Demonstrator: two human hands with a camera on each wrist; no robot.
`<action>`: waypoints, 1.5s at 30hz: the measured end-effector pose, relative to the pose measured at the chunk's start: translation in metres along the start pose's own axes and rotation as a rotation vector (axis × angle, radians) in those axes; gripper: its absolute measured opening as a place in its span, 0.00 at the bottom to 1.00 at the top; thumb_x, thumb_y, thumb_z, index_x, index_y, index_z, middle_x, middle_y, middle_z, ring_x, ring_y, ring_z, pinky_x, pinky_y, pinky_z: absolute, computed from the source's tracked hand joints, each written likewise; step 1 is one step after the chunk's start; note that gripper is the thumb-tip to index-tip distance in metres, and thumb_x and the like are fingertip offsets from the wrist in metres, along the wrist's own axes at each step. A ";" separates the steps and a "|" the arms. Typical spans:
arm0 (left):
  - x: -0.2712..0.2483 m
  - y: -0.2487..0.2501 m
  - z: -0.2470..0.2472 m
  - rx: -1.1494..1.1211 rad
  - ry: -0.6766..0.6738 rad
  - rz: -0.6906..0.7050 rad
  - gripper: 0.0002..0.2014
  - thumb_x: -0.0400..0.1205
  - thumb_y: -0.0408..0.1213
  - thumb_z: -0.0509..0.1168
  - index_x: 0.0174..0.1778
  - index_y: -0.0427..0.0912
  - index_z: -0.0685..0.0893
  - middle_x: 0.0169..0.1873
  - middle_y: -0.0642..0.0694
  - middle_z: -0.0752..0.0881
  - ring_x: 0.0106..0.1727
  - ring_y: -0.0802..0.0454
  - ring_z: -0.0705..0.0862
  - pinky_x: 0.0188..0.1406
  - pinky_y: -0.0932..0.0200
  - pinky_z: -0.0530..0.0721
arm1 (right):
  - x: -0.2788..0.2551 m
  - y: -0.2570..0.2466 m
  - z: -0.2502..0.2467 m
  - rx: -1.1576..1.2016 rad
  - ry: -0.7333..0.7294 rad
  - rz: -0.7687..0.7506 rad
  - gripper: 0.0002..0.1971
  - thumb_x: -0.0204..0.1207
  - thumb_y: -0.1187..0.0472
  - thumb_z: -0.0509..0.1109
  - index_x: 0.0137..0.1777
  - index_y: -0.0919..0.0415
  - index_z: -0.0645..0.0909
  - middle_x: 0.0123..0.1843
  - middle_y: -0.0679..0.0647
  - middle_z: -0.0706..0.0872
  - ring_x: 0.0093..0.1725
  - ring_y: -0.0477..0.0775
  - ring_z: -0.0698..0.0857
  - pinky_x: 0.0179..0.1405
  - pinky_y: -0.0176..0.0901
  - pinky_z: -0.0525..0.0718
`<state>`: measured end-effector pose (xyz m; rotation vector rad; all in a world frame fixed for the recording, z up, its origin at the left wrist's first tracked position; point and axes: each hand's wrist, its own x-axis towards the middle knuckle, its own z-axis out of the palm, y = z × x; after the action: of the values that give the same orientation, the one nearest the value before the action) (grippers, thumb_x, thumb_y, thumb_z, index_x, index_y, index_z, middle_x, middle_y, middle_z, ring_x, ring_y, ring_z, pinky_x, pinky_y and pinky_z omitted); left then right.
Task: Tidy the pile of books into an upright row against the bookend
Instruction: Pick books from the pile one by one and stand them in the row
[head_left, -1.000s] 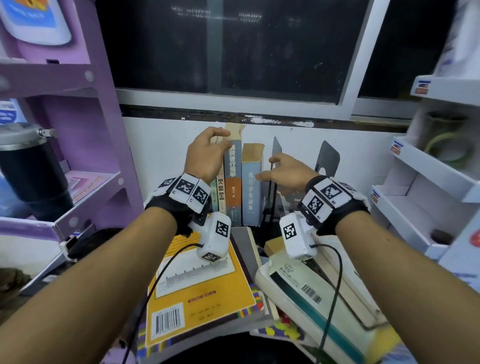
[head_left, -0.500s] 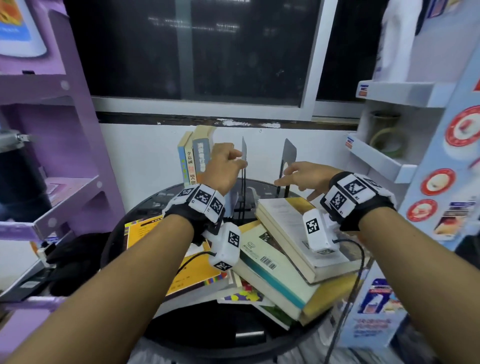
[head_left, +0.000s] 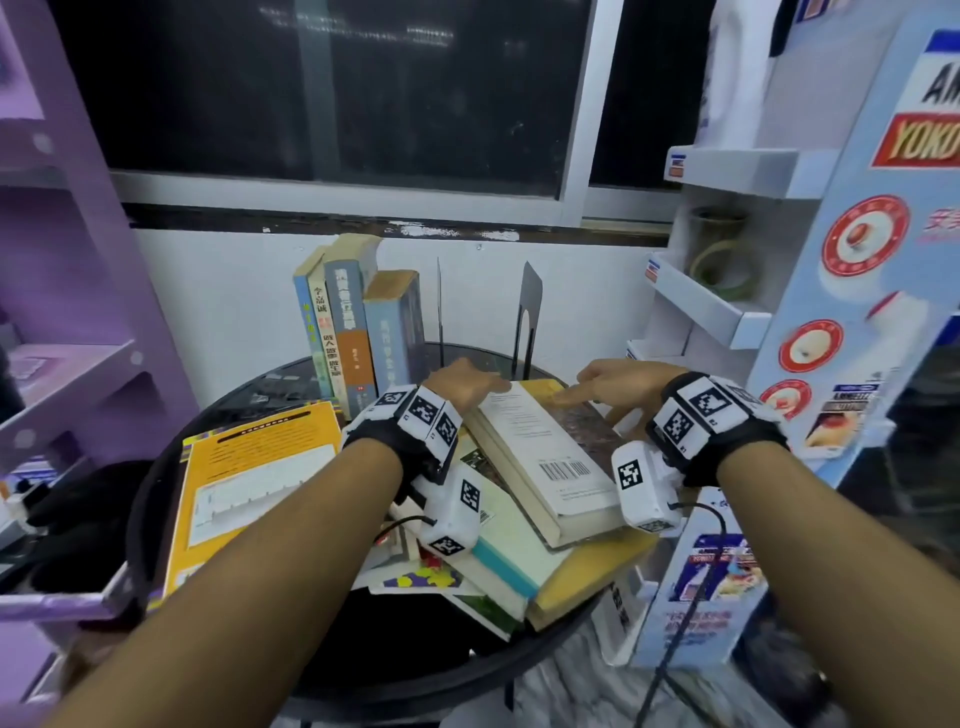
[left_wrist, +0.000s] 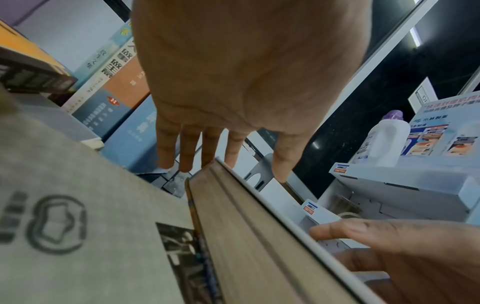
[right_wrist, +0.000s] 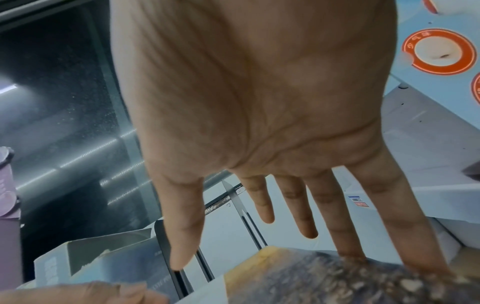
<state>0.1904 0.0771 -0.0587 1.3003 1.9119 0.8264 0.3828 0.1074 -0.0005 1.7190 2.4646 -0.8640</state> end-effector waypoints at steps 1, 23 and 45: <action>0.005 -0.003 0.002 0.003 -0.004 -0.023 0.31 0.74 0.53 0.69 0.60 0.27 0.83 0.54 0.36 0.85 0.56 0.38 0.84 0.51 0.53 0.77 | 0.000 0.001 0.001 0.007 -0.020 0.008 0.32 0.79 0.44 0.67 0.73 0.69 0.74 0.71 0.67 0.79 0.69 0.67 0.80 0.70 0.55 0.78; 0.019 -0.005 0.002 0.018 0.003 -0.096 0.29 0.76 0.45 0.74 0.65 0.26 0.78 0.55 0.32 0.86 0.49 0.36 0.86 0.54 0.44 0.87 | 0.033 0.011 0.004 -0.098 -0.115 0.029 0.44 0.57 0.34 0.79 0.67 0.65 0.81 0.64 0.59 0.86 0.59 0.59 0.85 0.64 0.54 0.82; -0.044 0.053 -0.049 -0.303 0.337 0.282 0.26 0.74 0.30 0.75 0.64 0.42 0.72 0.56 0.45 0.84 0.57 0.43 0.86 0.57 0.43 0.86 | 0.001 -0.019 -0.005 0.293 0.440 -0.119 0.47 0.56 0.45 0.87 0.72 0.60 0.68 0.67 0.56 0.80 0.66 0.59 0.79 0.62 0.50 0.80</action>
<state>0.1907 0.0449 0.0193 1.3188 1.7762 1.4982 0.3669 0.1057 0.0115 2.0671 2.8619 -0.9929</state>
